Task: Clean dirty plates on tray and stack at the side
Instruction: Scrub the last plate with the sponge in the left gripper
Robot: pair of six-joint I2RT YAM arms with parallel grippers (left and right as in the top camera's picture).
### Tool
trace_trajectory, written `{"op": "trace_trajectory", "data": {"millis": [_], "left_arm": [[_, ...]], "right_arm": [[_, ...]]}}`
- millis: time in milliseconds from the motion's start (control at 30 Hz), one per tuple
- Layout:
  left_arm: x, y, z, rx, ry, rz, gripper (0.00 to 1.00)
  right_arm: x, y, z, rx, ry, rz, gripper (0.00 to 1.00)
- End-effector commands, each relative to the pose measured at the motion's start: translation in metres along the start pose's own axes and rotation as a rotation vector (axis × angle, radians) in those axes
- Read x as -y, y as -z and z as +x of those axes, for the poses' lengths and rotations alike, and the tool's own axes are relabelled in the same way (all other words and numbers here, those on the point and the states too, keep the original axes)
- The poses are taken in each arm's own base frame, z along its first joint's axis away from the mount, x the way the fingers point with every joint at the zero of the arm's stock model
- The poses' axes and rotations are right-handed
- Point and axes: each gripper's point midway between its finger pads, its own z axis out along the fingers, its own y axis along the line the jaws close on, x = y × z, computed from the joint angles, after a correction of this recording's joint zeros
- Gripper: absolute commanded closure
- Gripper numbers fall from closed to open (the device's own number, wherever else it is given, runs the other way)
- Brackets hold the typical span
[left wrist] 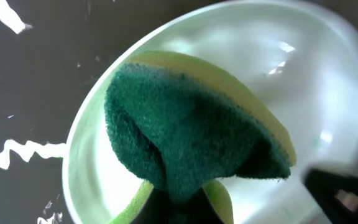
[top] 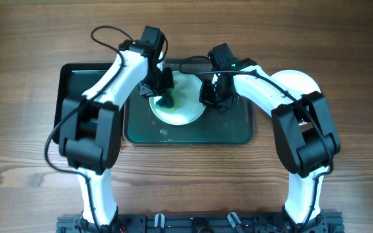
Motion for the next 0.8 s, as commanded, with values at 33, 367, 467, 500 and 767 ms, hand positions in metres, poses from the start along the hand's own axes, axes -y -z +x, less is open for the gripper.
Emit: {"op": "trace_trajectory", "data": {"millis": [33,367,467,500,767], "left_arm": [[-0.014,-0.042,0.016,-0.113,0.079,-0.043,0.96],[0.027,-0.054,0.016,-0.063,-0.101,0.018,0.96],[-0.06,-0.025,-0.004,0.062,0.159,-0.412,0.96],[-0.08,-0.011,-0.005,0.083,0.207,-0.51,0.96],[0.054,-0.024,0.033,-0.188,-0.321,0.289,0.96]], "right_arm": [[0.009,-0.01,0.0,-0.007,-0.015,0.031,0.96],[0.008,-0.01,0.0,-0.006,-0.001,0.026,0.96],[0.008,-0.01,0.0,-0.006,0.0,0.026,0.96],[0.008,-0.01,0.0,-0.005,0.0,0.025,0.96],[0.008,-0.01,-0.001,-0.004,0.0,0.024,0.96]]}}
